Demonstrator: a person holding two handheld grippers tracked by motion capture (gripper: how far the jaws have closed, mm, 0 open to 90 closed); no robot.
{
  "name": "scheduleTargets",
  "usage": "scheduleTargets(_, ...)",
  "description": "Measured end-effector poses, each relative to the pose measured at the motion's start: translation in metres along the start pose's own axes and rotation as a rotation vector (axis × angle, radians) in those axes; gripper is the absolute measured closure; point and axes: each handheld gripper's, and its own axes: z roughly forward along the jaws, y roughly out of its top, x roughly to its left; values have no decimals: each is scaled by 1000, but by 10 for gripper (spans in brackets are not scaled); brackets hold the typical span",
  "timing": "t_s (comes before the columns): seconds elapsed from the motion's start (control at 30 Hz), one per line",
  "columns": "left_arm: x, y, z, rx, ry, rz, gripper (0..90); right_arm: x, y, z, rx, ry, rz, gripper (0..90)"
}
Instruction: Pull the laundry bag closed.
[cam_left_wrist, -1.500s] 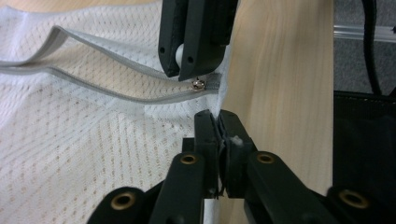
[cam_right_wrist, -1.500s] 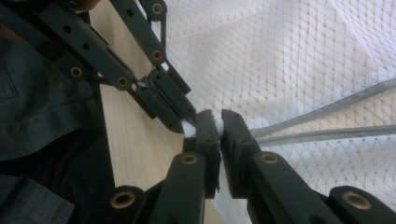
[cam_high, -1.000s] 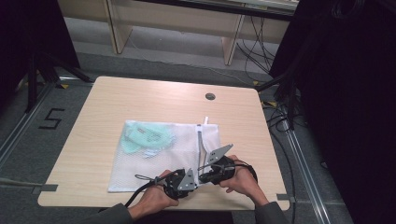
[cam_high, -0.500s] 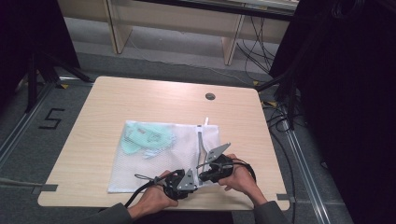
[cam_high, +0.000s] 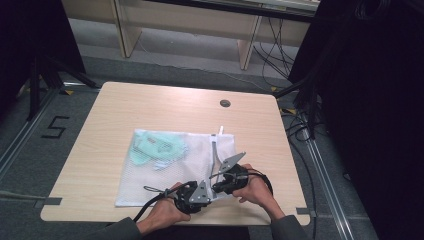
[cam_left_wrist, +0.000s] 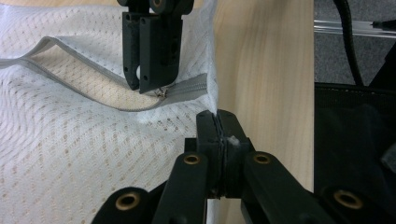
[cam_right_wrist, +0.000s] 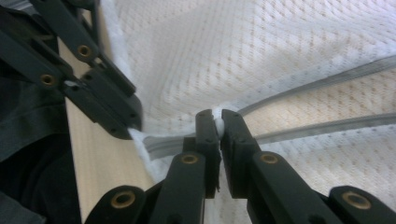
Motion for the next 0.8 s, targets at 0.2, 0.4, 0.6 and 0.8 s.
scheduleTargets(0.2, -1, 0, 0, 3, -5, 5, 889, 4, 0, 1, 34, -3, 92, 866)
scheduleTargets(0.4, -1, 0, 0, 6, -8, 6, 889, 0, 0, 2, 39, -16, 81, 866)
scheduleTargets(0.6, -2, 1, 1, -3, -11, -2, 889, -1, 0, 3, 42, -24, 81, 866)
scheduleTargets(0.8, -4, 1, 2, -31, -11, -36, 889, -6, 2, 4, 42, -33, 44, 866)
